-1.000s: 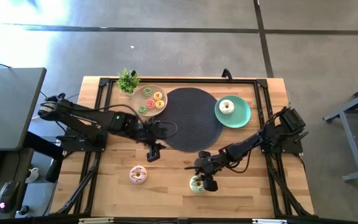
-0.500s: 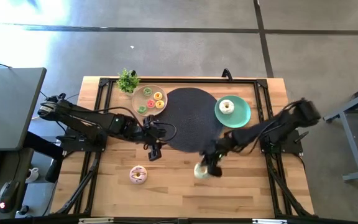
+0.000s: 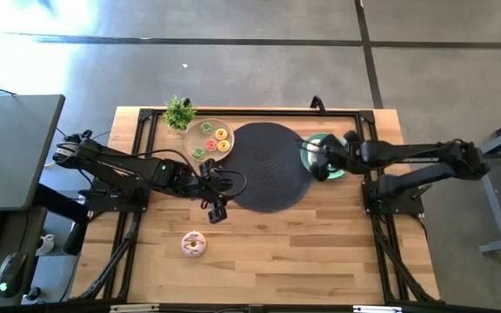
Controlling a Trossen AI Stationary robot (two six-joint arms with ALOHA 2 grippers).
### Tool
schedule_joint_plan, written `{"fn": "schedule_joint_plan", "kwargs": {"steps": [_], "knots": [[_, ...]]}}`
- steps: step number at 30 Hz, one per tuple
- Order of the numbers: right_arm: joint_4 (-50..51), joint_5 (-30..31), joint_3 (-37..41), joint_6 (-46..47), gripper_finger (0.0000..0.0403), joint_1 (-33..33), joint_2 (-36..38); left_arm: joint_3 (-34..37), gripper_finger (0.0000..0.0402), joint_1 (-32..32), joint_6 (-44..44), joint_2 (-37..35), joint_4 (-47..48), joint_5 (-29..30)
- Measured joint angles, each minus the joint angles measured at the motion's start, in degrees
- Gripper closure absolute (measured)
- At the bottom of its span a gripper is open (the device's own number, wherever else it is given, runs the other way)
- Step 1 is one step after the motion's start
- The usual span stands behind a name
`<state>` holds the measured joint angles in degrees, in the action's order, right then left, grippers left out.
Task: Pick & Place donuts
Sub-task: Put the large light green donut on the green plate
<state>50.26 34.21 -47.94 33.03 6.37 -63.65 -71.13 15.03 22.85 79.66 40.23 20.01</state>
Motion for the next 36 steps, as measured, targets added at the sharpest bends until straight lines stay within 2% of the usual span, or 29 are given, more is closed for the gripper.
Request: {"fn": "schedule_joint_plan", "kwargs": {"steps": [5, 9, 14, 17, 23, 30, 36], "knots": [[3.5, 2.7, 0.0, -1.0, 0.0391, 8.1, -0.4, 0.0, 0.0222, 0.0, 0.2, 0.0, 0.0, 0.0], [6.6, 2.5, 0.1, 0.1, 0.0397, 16.4, -0.3, 0.0, 0.0222, 0.0, 0.2, 0.0, 0.0, 0.0], [3.1, -2.8, 0.2, -1.8, 0.0389, 23.5, -0.3, 0.0, 0.0222, 0.0, 0.2, 0.0, 0.1, 0.0], [-1.9, -6.2, 3.2, -3.3, 0.0392, 26.4, -0.3, 0.0, 0.0222, 0.0, 0.2, 0.0, 0.2, 0.0], [-9.9, -11.3, 12.6, -3.1, 0.0395, 29.1, -0.4, 0.0, 0.0222, 0.0, 0.2, 0.0, 0.2, -1.3], [-12.3, -9.2, 18.7, -3.3, 0.0383, 32.1, -0.4, 0.0, 0.0222, 0.0, 0.1, 0.0, 0.2, -1.3], [-13.7, -7.9, 20.0, -6.9, 0.0365, 33.3, -0.3, 0.0, 0.0222, 0.0, 0.0, 0.0, -0.1, -1.0]]}}
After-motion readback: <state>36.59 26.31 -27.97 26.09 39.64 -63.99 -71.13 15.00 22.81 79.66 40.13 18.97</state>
